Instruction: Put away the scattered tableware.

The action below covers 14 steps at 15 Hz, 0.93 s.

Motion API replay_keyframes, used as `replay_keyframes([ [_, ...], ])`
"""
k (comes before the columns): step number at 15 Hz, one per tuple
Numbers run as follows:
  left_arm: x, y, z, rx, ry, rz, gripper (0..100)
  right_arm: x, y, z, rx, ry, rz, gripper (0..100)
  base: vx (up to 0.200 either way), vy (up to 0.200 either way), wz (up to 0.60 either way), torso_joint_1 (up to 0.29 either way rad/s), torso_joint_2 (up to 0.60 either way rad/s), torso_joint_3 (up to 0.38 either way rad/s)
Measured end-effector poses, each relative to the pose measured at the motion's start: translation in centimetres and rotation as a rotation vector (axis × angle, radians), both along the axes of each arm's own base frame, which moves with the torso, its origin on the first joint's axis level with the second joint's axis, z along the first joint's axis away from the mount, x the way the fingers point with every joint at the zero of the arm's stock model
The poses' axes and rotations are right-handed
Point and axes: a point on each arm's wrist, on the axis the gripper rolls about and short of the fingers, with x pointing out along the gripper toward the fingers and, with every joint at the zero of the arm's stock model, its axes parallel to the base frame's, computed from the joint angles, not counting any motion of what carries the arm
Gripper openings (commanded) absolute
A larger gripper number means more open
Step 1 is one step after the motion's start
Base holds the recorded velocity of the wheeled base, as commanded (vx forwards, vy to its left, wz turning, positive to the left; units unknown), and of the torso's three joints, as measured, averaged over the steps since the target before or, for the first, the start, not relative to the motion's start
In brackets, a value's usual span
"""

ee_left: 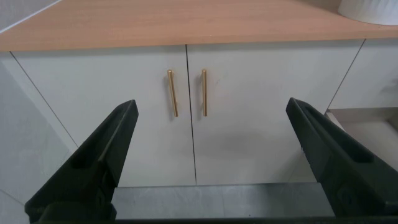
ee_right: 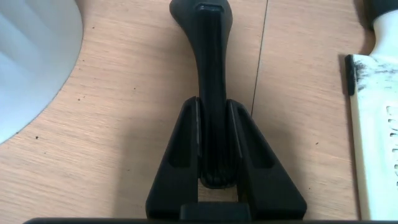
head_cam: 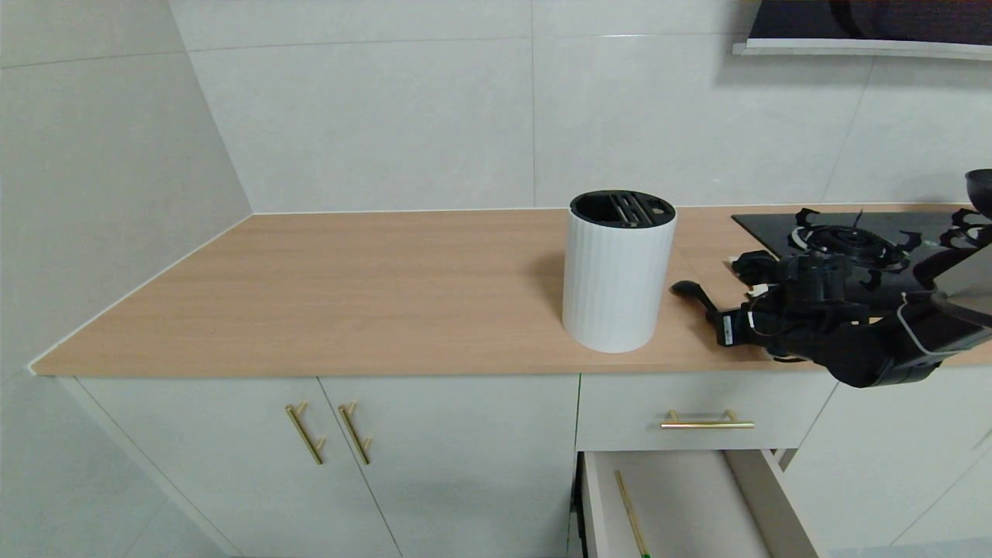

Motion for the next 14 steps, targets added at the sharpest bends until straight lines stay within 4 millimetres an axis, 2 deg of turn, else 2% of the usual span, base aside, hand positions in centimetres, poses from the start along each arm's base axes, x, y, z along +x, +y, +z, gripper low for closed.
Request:
replay_keyframes([
  [3, 0.0, 0.0, 0.0, 0.000, 0.000, 0.000, 100, -1.3, 0.4, 1.1, 0.046, 0.099, -0.016, 0, 0.000, 0.000, 0.00, 0.000, 0.00, 0.000],
  [5, 0.0, 0.0, 0.0, 0.000, 0.000, 0.000, 100, -3.0, 1.1, 3.2, 0.123, 0.171, -0.037, 0, 0.000, 0.000, 0.00, 0.000, 0.00, 0.000],
  [7, 0.0, 0.0, 0.0, 0.000, 0.000, -0.001, 100, -5.1, 1.6, 5.7, 0.175, 0.215, -0.057, 0, 0.000, 0.000, 0.00, 0.000, 0.00, 0.000],
  [9, 0.0, 0.0, 0.0, 0.000, 0.000, 0.000, 100, -7.9, 1.7, 7.6, 0.199, 0.315, -0.095, 0, 0.000, 0.000, 0.00, 0.000, 0.00, 0.000],
  [11, 0.0, 0.0, 0.0, 0.000, 0.000, 0.000, 100, -10.5, 1.9, 9.5, 0.226, 0.337, -0.121, 0, 0.000, 0.000, 0.00, 0.000, 0.00, 0.000],
  [14, 0.0, 0.0, 0.0, 0.000, 0.000, 0.000, 100, -13.4, 1.9, 10.2, 0.228, 0.332, -0.120, 0, 0.000, 0.000, 0.00, 0.000, 0.00, 0.000],
])
